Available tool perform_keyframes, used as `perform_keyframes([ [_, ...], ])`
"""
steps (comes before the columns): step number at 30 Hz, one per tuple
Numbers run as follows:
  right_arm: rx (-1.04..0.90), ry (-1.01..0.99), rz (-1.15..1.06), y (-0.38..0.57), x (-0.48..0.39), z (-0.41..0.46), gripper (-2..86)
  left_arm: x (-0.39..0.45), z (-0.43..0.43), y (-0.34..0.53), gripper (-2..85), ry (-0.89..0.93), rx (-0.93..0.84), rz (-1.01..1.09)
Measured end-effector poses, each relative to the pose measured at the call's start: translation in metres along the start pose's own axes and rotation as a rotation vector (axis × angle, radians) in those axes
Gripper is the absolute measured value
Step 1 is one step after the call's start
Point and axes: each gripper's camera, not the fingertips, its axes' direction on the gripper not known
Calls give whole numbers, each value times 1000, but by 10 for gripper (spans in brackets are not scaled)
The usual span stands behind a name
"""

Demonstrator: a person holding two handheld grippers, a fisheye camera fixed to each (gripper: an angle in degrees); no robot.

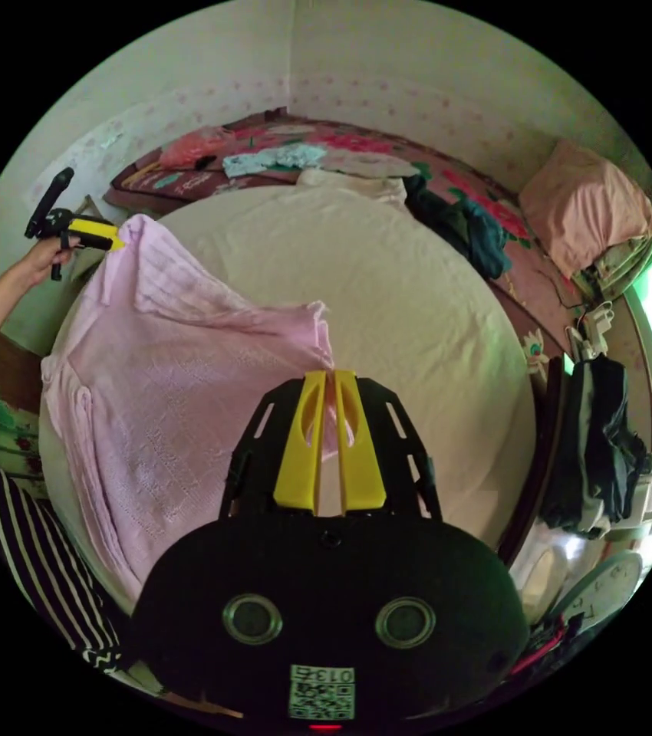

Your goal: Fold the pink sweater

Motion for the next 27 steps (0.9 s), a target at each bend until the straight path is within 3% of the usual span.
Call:
perform_keyframes([
  [2,-158,11,29,-4,5,36,50,-39,10,10,42,94,-25,-147],
  [4,-151,15,112,-4,15,42,61,-63,11,24,43,190,4,-279],
  [6,-58,21,132,-7,16,34,76,-52,0,34,59,183,120,-230],
  [12,-12,36,-62,-49,-20,58,102,23,44,17,102,69,-56,9],
  [15,-121,38,-137,-69,-27,93,77,42,70,17,95,-49,-153,56],
  [19,-307,16,-254,-93,-29,118,42,36,79,24,38,-48,-145,-24],
  [21,-221,169,-303,-105,-30,101,42,30,72,29,23,-14,-118,-55],
  [23,-6,319,-200,-121,-17,64,49,24,64,35,20,-15,-46,-101],
  [25,144,319,-84,-123,-2,41,72,13,61,43,20,25,0,-170],
  [27,69,270,-8,-122,13,42,73,-6,54,62,28,39,53,-301],
])
